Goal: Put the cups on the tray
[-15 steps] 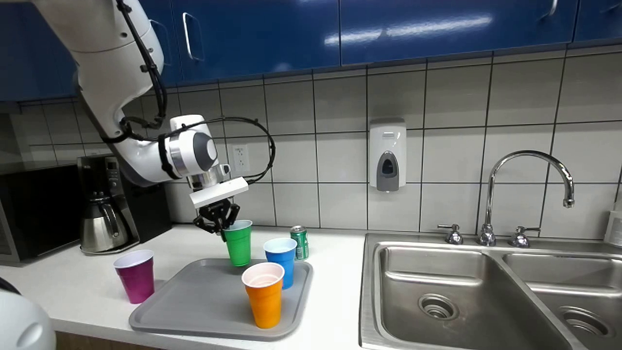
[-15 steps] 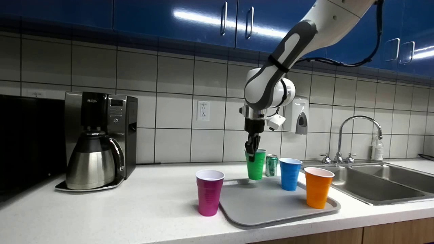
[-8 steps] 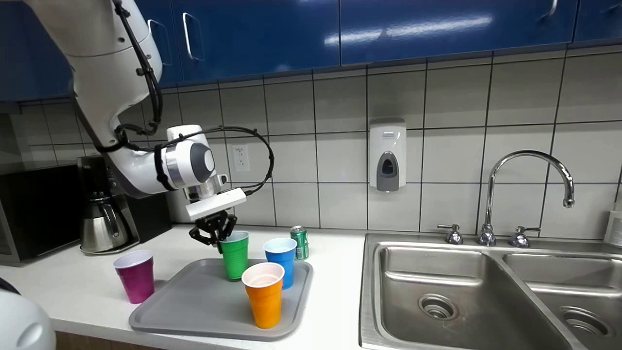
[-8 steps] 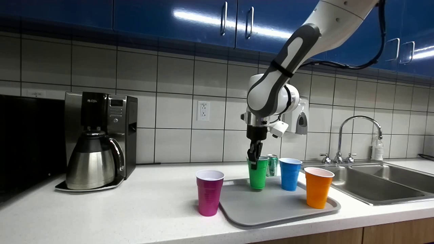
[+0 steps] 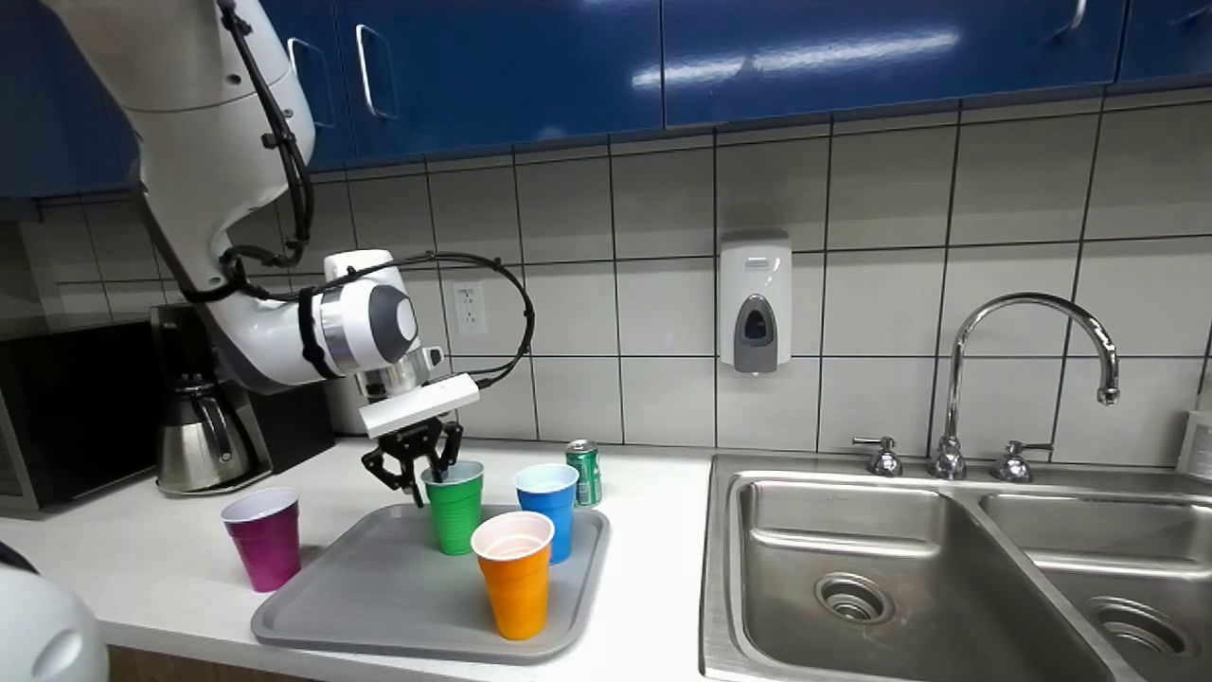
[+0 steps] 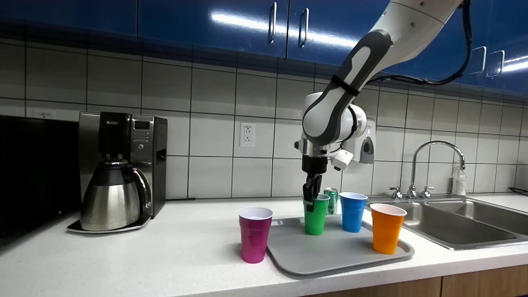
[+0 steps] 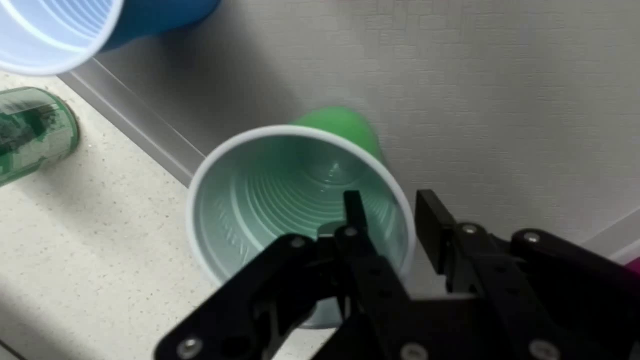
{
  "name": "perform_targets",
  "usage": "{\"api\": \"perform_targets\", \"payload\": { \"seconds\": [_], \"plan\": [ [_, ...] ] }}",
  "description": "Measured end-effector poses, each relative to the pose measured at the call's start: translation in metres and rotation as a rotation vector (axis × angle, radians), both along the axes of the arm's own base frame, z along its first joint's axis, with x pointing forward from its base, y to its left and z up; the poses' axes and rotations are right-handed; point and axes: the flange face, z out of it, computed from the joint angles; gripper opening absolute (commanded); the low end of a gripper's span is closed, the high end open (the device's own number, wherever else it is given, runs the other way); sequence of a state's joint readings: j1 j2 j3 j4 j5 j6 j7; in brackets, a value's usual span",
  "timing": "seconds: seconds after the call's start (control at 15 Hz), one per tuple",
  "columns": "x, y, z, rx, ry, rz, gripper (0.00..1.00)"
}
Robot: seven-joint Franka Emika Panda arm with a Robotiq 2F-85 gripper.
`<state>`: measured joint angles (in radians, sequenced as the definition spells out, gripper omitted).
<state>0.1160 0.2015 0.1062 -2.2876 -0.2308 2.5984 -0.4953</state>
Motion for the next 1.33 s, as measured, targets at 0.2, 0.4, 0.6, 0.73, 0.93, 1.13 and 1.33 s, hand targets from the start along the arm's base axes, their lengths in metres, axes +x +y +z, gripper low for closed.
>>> {"api": "perform_targets", "payload": {
  "seconds": [0.2,0.4,0.6,0.73,0.93,1.13,1.33],
  "plan": [
    [-0.002,-0.003,0.007,-0.001,-0.009,-0.005,0.87],
    [-0.005,-0.007,0.019,0.007,-0.026,-0.019,1.00],
    [-0.010,-0.012,0.037,0.027,-0.050,-0.043,1.00],
    [-0.014,-0.013,0.049,0.036,-0.068,-0.052,1.00],
    [-0.021,-0.015,0.062,0.044,-0.084,-0.063,1.00],
    [-0.028,-0.016,0.066,0.040,-0.081,-0.064,1.00],
    [-0.029,-0.016,0.065,0.039,-0.079,-0.064,1.00]
  ]
}}
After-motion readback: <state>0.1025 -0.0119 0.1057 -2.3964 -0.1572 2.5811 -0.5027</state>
